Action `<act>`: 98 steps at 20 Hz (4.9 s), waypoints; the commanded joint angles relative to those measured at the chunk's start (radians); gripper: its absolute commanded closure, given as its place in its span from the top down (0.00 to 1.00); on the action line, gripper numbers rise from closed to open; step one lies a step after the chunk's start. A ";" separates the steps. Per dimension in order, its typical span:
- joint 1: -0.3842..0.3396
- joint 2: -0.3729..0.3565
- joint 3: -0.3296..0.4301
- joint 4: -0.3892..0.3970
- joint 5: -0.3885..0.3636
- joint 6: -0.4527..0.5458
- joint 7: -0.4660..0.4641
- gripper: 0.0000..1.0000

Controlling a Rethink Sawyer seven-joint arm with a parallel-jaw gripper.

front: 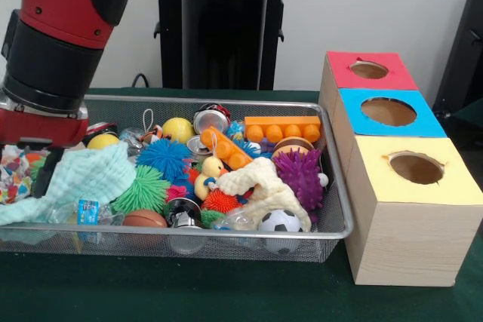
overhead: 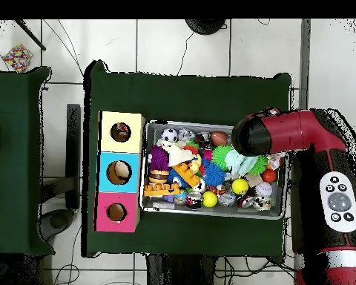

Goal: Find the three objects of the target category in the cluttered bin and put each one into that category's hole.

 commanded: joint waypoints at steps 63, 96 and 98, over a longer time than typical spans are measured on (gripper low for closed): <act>-0.099 0.064 -0.054 0.081 0.067 0.166 -0.203 1.00; -0.101 0.085 -0.097 0.120 0.156 0.169 -0.054 1.00; -0.099 0.090 -0.105 0.120 0.165 0.170 -0.039 1.00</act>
